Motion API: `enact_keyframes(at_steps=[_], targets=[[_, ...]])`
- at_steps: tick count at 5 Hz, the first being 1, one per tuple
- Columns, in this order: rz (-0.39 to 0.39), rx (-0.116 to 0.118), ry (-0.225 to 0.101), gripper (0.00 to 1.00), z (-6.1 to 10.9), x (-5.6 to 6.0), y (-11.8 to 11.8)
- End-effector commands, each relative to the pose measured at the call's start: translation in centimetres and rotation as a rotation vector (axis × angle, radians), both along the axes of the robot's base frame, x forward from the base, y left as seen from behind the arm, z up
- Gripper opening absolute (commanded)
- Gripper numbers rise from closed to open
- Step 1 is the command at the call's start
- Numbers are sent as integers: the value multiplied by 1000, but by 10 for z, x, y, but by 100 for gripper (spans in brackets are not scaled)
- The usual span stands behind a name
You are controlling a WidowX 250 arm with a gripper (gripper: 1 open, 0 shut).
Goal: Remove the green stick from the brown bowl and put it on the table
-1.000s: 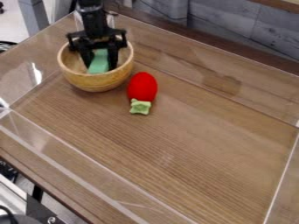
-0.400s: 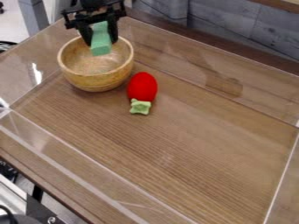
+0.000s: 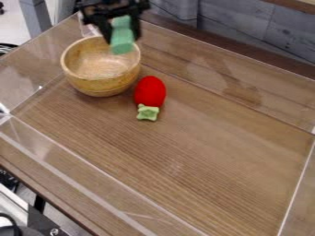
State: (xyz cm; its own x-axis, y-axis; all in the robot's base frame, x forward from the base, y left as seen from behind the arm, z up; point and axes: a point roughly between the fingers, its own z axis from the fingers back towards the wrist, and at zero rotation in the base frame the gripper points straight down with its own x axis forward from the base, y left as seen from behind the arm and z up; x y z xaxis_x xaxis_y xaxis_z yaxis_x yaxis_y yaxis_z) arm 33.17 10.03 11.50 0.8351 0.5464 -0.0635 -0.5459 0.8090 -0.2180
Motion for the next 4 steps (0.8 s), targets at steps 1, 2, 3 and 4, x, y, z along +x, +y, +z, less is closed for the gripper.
enact_keyframes(at_steps=[1, 2, 3, 4], targets=[[-97, 28, -63, 0, 13, 0, -36], [-208, 27, -63, 0, 3, -1, -77], [-254, 30, -58, 0, -6, -9, -81], [-218, 16, -71, 0, 12, -7, -78]])
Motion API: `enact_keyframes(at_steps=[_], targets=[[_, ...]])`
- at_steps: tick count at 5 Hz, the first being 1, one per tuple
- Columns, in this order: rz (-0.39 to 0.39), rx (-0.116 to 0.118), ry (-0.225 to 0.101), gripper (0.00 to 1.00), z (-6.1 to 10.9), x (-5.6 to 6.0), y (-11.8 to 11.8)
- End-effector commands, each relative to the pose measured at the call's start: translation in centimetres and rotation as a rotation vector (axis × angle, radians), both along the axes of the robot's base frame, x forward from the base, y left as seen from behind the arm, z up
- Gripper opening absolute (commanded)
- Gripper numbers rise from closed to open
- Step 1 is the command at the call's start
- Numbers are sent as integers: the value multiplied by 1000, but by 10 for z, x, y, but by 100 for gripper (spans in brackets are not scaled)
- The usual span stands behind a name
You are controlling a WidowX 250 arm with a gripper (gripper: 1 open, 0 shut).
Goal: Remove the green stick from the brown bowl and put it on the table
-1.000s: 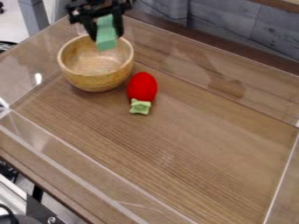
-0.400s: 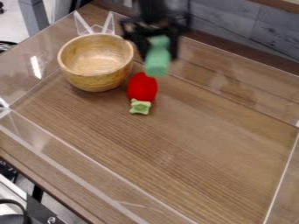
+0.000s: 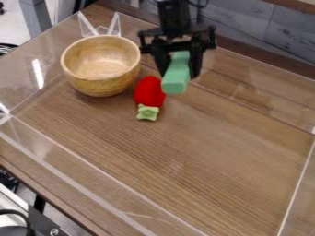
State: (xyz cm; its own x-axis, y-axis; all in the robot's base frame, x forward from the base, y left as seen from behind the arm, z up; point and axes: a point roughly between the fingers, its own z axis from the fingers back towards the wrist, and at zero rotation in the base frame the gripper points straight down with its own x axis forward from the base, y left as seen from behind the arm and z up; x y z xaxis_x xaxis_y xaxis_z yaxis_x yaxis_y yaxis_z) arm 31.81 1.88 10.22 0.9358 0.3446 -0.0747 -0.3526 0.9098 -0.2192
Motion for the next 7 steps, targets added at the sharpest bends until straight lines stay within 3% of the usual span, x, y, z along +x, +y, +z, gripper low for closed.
enact_keyframes(at_steps=[1, 5, 7], targets=[[40, -5, -96, 0, 45, 9, 7], [35, -8, -93, 0, 55, -32, 10], [96, 0, -91, 0, 46, -47, 5]])
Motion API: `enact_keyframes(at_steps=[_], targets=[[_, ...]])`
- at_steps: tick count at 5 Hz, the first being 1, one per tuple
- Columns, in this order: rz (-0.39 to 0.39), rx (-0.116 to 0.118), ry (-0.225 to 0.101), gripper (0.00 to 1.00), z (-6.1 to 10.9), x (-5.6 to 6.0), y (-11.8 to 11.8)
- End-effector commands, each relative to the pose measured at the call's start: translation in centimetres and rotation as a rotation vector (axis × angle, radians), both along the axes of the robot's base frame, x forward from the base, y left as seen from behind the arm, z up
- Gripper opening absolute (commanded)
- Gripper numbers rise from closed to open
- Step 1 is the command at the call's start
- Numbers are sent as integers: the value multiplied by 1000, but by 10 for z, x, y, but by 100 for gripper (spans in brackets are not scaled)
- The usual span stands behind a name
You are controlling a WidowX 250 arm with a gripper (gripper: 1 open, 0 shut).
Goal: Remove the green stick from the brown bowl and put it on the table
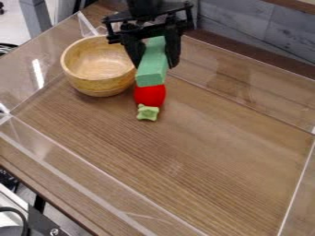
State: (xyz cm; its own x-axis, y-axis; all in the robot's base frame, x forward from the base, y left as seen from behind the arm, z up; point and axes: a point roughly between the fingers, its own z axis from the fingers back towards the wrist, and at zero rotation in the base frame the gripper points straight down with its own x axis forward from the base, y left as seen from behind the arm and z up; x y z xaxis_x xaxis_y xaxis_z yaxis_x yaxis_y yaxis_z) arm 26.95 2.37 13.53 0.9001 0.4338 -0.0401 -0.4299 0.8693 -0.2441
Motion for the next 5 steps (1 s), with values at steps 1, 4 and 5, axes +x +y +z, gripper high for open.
enact_keyframes(at_steps=[1, 4, 5], targets=[[-77, 16, -48, 0, 15, 9, -15], [-374, 73, -38, 0, -29, 14, -66], [-446, 98, -33, 0, -46, 14, -76]])
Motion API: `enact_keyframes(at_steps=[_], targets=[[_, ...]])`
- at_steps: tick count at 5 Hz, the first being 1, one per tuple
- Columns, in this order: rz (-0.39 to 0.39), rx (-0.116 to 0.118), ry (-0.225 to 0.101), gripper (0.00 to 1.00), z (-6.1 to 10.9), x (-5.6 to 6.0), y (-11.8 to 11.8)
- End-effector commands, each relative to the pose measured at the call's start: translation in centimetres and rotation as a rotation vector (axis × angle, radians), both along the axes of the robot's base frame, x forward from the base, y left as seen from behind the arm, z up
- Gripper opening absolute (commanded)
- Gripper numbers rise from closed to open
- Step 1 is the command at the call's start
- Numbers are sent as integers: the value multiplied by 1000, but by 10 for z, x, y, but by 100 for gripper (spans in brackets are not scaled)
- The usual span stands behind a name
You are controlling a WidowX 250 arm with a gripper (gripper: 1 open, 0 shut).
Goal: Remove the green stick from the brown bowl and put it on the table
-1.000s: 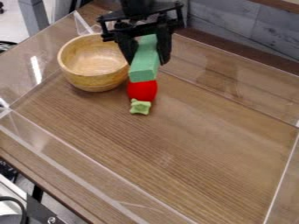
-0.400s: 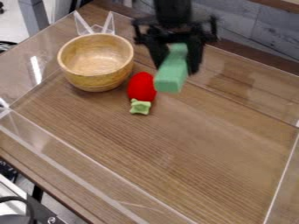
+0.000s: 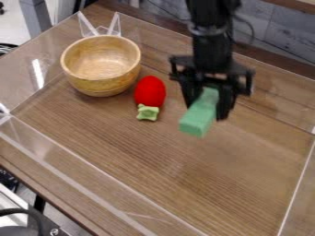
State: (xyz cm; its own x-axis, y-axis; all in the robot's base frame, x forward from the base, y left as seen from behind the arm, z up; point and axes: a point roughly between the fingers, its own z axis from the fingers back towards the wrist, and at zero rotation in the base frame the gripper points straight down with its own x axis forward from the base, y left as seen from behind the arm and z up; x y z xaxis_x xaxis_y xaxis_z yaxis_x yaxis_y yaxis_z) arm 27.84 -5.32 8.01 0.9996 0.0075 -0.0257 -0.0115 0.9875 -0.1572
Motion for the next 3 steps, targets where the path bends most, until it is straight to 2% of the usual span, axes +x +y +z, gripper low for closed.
enact_keyframes(at_steps=[1, 2, 3], targets=[[-8, 19, -33, 0, -12, 15, 4], [7, 28, -38, 0, -23, 26, 13], [37, 31, -42, 0, -18, 31, 14]])
